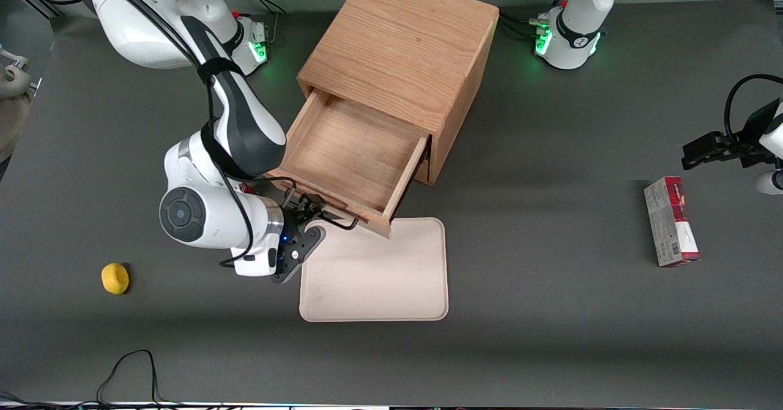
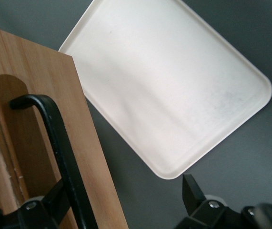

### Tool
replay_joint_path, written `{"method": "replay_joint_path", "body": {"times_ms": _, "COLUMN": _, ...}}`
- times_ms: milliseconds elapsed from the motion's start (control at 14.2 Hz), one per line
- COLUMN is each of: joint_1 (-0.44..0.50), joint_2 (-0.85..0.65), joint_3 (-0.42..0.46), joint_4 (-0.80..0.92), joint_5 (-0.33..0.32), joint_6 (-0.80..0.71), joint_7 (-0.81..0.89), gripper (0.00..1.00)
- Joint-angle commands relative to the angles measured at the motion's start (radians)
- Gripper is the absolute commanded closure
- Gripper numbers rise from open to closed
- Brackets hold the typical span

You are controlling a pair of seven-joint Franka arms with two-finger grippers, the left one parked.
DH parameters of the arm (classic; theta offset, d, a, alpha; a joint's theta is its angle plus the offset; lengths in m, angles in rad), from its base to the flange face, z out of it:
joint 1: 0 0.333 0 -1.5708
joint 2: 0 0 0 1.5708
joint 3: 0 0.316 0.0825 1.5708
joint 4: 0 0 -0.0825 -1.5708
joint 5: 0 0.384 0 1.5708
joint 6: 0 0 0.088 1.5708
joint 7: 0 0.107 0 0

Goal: Open upper drawer
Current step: 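Pull the upper drawer outward by its handle with the right gripper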

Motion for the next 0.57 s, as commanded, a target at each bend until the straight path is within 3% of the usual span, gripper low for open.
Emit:
{"method": "replay_joint_path", "body": {"times_ms": 0, "joint_1": -0.027, "joint_2": 0.026, "joint_3": 0.003, "joint_4": 0.043, "joint_5": 0.000, "joint_6": 0.021, "joint_7": -0.019, "gripper": 0.00}}
{"method": "replay_joint_path", "body": {"times_ms": 495, "joint_1": -0.066, "joint_2": 0.053, "joint_3": 0.012, "joint_4": 0.072, "joint_5": 0.006, "joint_6": 0.018, "joint_7": -0.019, "gripper": 0.00}}
